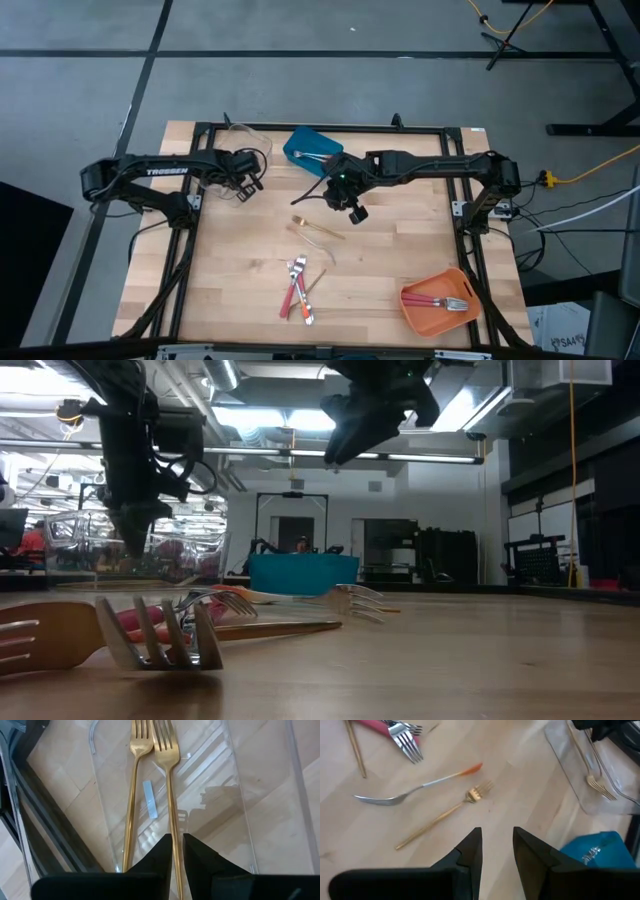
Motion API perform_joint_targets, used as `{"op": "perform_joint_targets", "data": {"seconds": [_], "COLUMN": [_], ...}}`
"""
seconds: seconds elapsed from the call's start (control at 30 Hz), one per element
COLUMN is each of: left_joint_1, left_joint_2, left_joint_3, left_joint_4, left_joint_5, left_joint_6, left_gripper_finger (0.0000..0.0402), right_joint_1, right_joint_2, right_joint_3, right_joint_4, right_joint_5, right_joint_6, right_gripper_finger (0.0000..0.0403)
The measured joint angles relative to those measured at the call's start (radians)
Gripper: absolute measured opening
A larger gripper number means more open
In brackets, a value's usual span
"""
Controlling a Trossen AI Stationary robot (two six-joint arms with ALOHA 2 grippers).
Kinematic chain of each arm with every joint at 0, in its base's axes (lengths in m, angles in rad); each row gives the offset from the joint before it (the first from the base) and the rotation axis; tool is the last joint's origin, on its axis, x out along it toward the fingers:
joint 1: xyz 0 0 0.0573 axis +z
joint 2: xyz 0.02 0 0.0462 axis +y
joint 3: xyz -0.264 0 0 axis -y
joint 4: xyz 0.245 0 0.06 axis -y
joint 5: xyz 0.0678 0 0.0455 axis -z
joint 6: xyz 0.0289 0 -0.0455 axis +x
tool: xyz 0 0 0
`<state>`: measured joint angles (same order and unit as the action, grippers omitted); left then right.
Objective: Sort silverware by color (type)
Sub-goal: Put the gold fork into the transparent bin
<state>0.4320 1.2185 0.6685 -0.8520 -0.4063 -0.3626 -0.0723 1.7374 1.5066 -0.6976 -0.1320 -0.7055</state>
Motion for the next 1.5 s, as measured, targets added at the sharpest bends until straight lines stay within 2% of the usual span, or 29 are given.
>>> {"op": "perform_joint_targets", "data": {"seconds": [0.23,0.53,0.87,1.13,1.37,1.5], "left_joint_1": [0.000,0.000,0.000,-0.001,-0.001,-0.001], "left_joint_2": [-0.065,-0.204,-0.327,-0.331,-0.331,-0.331], "left_joint_3": [0.000,0.000,0.000,0.001,0.001,0.001], "left_joint_4": [-0.001,-0.001,0.010,0.010,0.010,0.011], "left_joint_5": [0.001,0.000,0.000,0.000,0.000,0.000], "left_joint_6": [0.000,-0.004,-0.126,-0.126,-0.125,-0.125], "left_gripper_finger": [0.0039,0.0039,0.0039,0.0039,0.0039,0.0039], "right_joint_1": [0.000,0.001,0.009,0.065,0.118,0.119], "right_joint_2": [0.000,0.000,0.046,0.145,0.250,0.304], "right_joint_3": [0.000,0.000,-0.040,-0.079,-0.079,-0.079], "right_joint_4": [0.020,0.057,0.159,0.242,0.292,0.304], "right_joint_5": [-0.070,-0.090,-0.088,-0.014,0.142,0.156], "right_joint_6": [0.046,0.267,0.552,0.605,0.604,0.613], "right_gripper_finger": [0.0101,0.0101,0.0101,0.0101,0.0101,0.0101]}}
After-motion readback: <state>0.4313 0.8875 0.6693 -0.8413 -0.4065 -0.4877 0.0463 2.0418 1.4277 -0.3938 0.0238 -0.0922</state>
